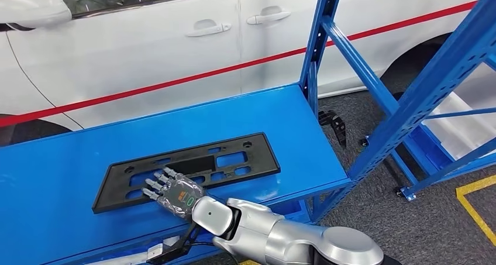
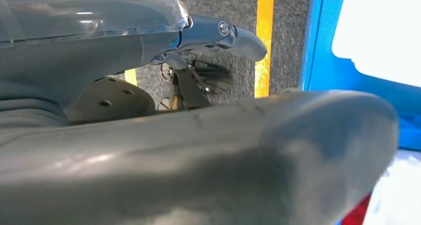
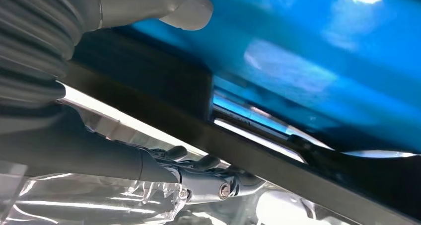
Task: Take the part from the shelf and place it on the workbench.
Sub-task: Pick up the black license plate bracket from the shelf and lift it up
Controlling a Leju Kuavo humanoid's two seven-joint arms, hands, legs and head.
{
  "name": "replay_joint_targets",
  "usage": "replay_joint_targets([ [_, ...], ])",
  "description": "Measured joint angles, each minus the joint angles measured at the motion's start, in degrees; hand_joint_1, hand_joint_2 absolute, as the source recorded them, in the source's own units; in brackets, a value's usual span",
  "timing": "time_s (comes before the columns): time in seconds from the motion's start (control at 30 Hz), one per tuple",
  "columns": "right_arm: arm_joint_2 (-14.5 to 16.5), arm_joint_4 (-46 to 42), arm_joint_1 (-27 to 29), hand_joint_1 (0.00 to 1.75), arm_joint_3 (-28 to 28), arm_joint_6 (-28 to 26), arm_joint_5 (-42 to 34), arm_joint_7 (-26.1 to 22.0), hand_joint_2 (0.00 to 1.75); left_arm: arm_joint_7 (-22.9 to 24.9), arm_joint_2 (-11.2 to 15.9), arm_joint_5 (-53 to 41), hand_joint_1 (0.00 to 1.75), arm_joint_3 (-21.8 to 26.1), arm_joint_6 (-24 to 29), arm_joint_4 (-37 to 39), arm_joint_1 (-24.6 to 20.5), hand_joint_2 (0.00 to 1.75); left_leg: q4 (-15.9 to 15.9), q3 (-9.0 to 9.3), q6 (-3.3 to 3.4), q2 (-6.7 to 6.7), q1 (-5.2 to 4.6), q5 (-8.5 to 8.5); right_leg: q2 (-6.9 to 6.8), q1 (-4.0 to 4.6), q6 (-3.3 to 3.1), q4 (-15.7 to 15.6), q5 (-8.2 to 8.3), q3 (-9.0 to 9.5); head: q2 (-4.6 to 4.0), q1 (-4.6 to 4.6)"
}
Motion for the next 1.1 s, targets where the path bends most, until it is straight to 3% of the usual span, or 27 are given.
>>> replay_joint_targets([
  [0.1, 0.02, 0.51, -0.06, 0.0, -0.02, 0.56, 0.38, 1.36, 1.75, 0.33, -0.22, -0.29, 0.0, -0.04, -0.07, 0.0, 0.09, 0.0, -0.57, 0.33, 1.11, 0.01, 0.01, 0.3, -0.01, -0.03, 0.94, 0.09, -0.16, 0.08, 0.0, 0.03],
  [0.13, 0.02, 0.73, -0.1, 0.0, -0.03, 0.73, 0.42, 1.82, 1.75, 0.43, -0.32, -0.46, 0.0, -0.07, -0.15, 0.0, 0.12, 0.0, -0.82, 0.43, 1.5, 0.07, 0.13, 0.5, -0.05, -0.07, 1.21, 1.12, -0.99, -0.31, 0.0, 0.07],
  [0.23, 0.01, 1.53, -0.14, 0.0, -0.15, 1.3, 0.36, 3.25, 1.75, 0.8, -0.58, -1.19, 0.0, -0.29, -0.64, 0.0, 0.13, 0.0, -1.09, 0.43, 2.07, 0.23, 0.19, 0.77, -0.16, -0.27, 1.75, 10.49, -6.35, -4.51, 0.0, 0.13],
  [0.27, 0.0, 1.84, -0.09, 0.0, -0.23, 1.42, 0.31, 3.79, 1.75, 0.99, -0.63, -1.48, 0.0, -0.44, -0.8, 0.0, 0.14, 0.0, -1.07, 0.39, 2.08, 0.25, 0.17, 0.78, -0.16, -0.31, 1.85, 13.8, -7.64, -6.04, 0.0, 0.12],
  [0.3, -0.01, 2.13, -0.05, 0.0, -0.36, 1.49, 0.26, 4.32, 1.75, 1.16, -0.7, -1.8, 0.0, -0.62, -0.89, 0.0, 0.15, 0.0, -1.05, 0.38, 2.08, 0.26, 0.16, 0.78, -0.17, -0.33, 1.89, 15.49, -7.87, -6.8, 0.0, 0.13],
  [0.33, -0.01, 2.38, -0.02, 0.0, -0.51, 1.55, 0.25, 4.81, 1.75, 1.3, -0.77, -2.09, 0.0, -0.81, -0.93, 0.0, 0.16, 0.0, -1.03, 0.4, 2.07, 0.25, 0.16, 0.77, -0.17, -0.37, 1.88, 15.1, -7.04, -6.52, 0.0, 0.13],
  [0.37, -0.01, 2.62, -0.04, 0.0, -0.68, 1.61, 0.24, 5.29, 1.75, 1.42, -0.9, -2.39, 0.0, -1.0, -0.93, 0.0, 0.16, 0.0, -0.98, 0.45, 2.03, 0.21, 0.17, 0.75, -0.19, -0.41, 1.8, 12.55, -5.36, -5.14, 0.0, 0.13],
  [0.4, 0.0, 2.81, -0.12, 0.0, -0.84, 1.69, 0.25, 5.74, 1.75, 1.48, -1.08, -2.66, 0.0, -1.18, -0.91, 0.0, 0.15, 0.0, -0.88, 0.49, 1.94, 0.15, 0.17, 0.7, -0.22, -0.44, 1.66, 8.55, -3.38, -3.01, 0.0, 0.13],
  [0.47, 0.04, 3.2, -0.37, 0.0, -1.06, 2.0, 0.27, 6.66, 1.75, 1.63, -1.41, -3.1, 0.0, -1.56, -0.85, 0.0, 0.1, 0.0, -0.48, 0.39, 1.51, 0.02, -0.05, 0.48, -0.24, -0.37, 1.28, 1.95, -1.15, 0.36, 0.0, 0.12],
  [0.5, 0.08, 3.36, -0.5, 0.0, -1.15, 2.18, 0.32, 7.1, 1.75, 1.72, -1.51, -3.3, 0.0, -1.78, -0.85, 0.0, 0.08, 0.0, -0.34, 0.32, 1.21, -0.01, -0.14, 0.4, -0.19, -0.29, 1.06, 0.49, -0.9, 1.02, 0.0, 0.1],
  [0.63, 0.18, 3.9, -0.94, 0.0, -1.65, 2.68, 0.48, 7.91, 1.75, 1.98, -1.63, -3.71, 0.0, -2.36, -0.96, 0.0, 0.04, 0.0, 0.63, -0.07, -0.08, 0.03, -0.06, -0.5, -0.07, -0.31, -0.07, -0.15, -0.58, 1.04, 0.0, 0.05],
  [0.7, 0.21, 4.16, -1.07, 0.0, -1.85, 3.18, 0.54, 8.14, 1.75, 2.01, -1.64, -3.76, 0.0, -2.51, -1.04, 0.0, 0.04, 0.0, 5.54, -2.2, -0.62, 0.07, 0.07, -3.57, -0.19, -0.41, -0.52, -0.33, -0.36, 0.98, 0.0, 0.01],
  [0.77, 0.21, 4.43, -1.11, 0.0, -1.93, 3.75, 0.67, 8.14, 1.75, 2.02, -1.65, -3.77, 0.0, -2.56, -1.06, 0.0, 0.09, 0.0, 13.09, -5.5, -0.94, 0.08, 0.17, -6.98, -0.26, -0.28, -0.7, -0.3, -0.32, 0.85, 0.0, -0.01],
  [0.8, 0.21, 4.57, -1.13, 0.0, -1.96, 4.11, 0.71, 8.11, 1.75, 2.01, -1.65, -3.77, 0.0, -2.56, -1.06, 0.0, 0.11, 0.0, 15.42, -6.48, -0.98, 0.09, 0.19, -7.51, -0.27, -0.22, -0.72, -0.28, -0.32, 0.85, 0.0, -0.01],
  [0.83, 0.22, 4.69, -1.17, 0.0, -1.98, 4.52, 0.69, 8.09, 1.75, 2.01, -1.65, -3.77, 0.0, -2.57, -1.06, 0.0, 0.14, 0.0, 15.76, -6.54, -0.93, 0.09, 0.19, -6.98, -0.25, -0.18, -0.74, -0.27, -0.32, 0.89, 0.0, -0.01],
  [0.87, 0.24, 4.8, -1.25, 0.0, -2.04, 5.02, 0.59, 8.12, 1.75, 2.0, -1.65, -3.77, 0.0, -2.57, -1.06, 0.0, 0.14, 0.0, 13.75, -5.51, -0.77, 0.09, 0.18, -5.42, -0.22, -0.15, -0.74, -0.26, -0.33, 0.99, 0.0, -0.01],
  [0.97, 0.33, 4.91, -1.6, 0.0, -2.25, 6.31, 0.27, 8.26, 1.75, 1.94, -1.65, -3.77, 0.0, -2.57, -1.06, 0.0, 0.09, 0.0, 4.93, -1.13, -0.15, 0.09, 0.12, -0.69, -0.13, -0.1, -0.73, -0.26, -0.34, 1.25, 0.0, -0.01],
  [1.1, 0.35, 4.97, -1.73, 0.0, -2.34, 6.68, 0.2, 8.29, 1.75, 1.92, -1.64, -3.76, 0.0, -2.57, -1.06, 0.0, 0.07, 0.0, 2.63, -0.03, 0.11, 0.1, 0.0, -0.18, -0.14, -0.06, -0.67, -0.26, -0.35, 1.25, 0.0, 0.0],
])
